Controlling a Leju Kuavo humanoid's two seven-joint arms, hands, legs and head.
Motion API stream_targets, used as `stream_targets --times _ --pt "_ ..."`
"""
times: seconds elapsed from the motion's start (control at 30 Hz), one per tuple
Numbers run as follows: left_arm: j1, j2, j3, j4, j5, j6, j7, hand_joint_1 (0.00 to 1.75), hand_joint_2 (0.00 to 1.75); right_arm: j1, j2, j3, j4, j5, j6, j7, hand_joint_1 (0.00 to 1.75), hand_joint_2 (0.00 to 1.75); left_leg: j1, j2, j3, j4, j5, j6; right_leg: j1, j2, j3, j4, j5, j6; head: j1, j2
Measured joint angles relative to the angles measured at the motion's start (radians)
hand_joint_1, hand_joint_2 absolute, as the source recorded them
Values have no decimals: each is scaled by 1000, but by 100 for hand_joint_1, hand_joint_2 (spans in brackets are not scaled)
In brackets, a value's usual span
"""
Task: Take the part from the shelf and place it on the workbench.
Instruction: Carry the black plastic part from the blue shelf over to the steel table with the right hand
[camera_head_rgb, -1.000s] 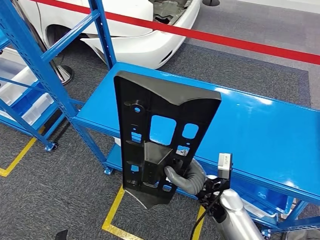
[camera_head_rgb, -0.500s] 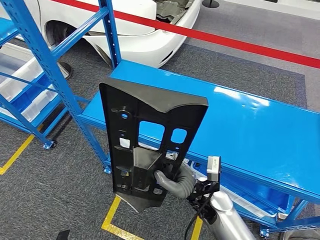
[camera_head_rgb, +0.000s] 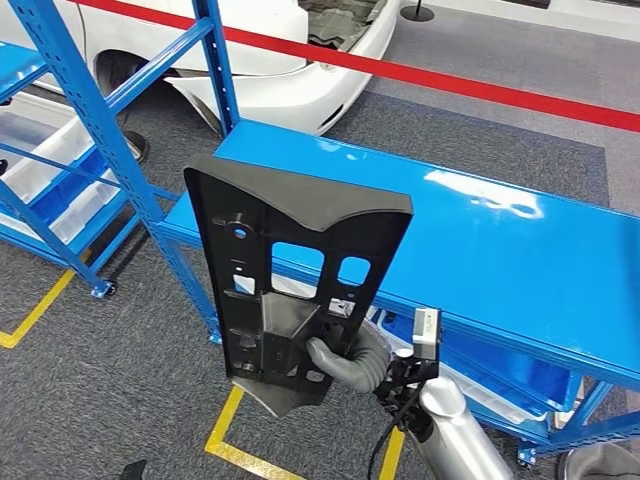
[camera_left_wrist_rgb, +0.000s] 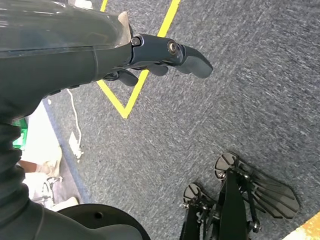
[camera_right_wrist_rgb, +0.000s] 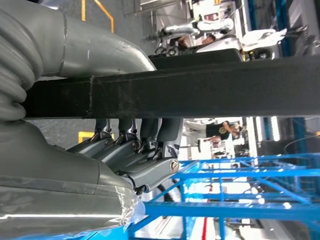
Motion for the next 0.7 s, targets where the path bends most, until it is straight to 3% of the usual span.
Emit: stream_targets --times 0.1,0.13,0.17,0.2,0.27,0.33,0.37,0.47,0.53,0.6,0.63,0.67,0.7 --pt "0 0 0 0 0 0 1 0 175 1 2 4 0 1 0 -1 175 175 1 0 -45 159 -126 -13 -2 -6 -31 1 23 -9 -2 0" --pt "0 0 0 0 0 0 1 0 175 2 2 6 0 2 1 -2 175 175 2 0 -57 216 -151 -17 -2 -7 -45 6 29 -8 -2 0" --pt "1 0 0 0 0 1 2 0 175 2 2 7 1 3 1 -3 175 175 3 0 -56 247 -155 -20 -2 -8 -59 13 34 -7 -2 0" --pt "0 0 0 0 -2 2 2 0 175 3 2 8 1 4 2 -4 175 175 4 0 -39 243 -139 -22 -3 -8 -74 22 38 -5 -2 0" --pt "-1 0 0 0 -9 9 3 0 175 3 2 9 0 5 6 -8 175 175 8 0 39 137 -91 -26 -5 -8 -99 42 43 0 -2 0" --pt "-3 0 0 0 -17 14 3 0 175 2 2 9 0 4 13 -11 175 175 8 -1 107 24 -77 -24 -3 -6 -121 62 48 9 -1 0" --pt "-3 0 -1 0 -20 16 3 0 175 2 2 10 0 3 15 -11 175 175 7 -2 120 -3 -82 -22 -2 -6 -129 68 53 15 -1 0" --pt "-3 -1 -1 0 -21 18 4 0 175 4 1 13 0 2 20 -12 175 175 5 1 108 -15 -75 -1 -2 -1 -147 75 62 33 0 0" --pt "-3 -2 -1 0 -23 18 4 0 175 5 -1 14 0 2 21 -13 175 175 7 5 89 -18 -57 22 -6 1 -165 117 8 44 3 0" --pt "-4 -2 -2 0 -25 16 4 0 175 6 -2 16 0 1 21 -13 175 175 5 7 67 -18 -38 34 -10 2 -191 231 -88 54 6 0" --pt "-4 -2 -3 0 -26 16 4 0 175 7 -2 17 0 1 21 -13 175 175 4 9 55 -17 -28 35 -11 1 -200 292 -119 56 6 0" --pt "-4 -2 -3 0 -26 15 4 0 175 9 -3 18 0 1 21 -13 175 175 2 10 44 -16 -19 36 -12 1 -199 332 -130 57 6 0" --pt "-4 -2 -4 0 -28 15 4 0 175 10 -3 19 0 1 21 -13 175 175 1 10 33 -16 -10 36 -12 1 -182 337 -118 56 6 0"
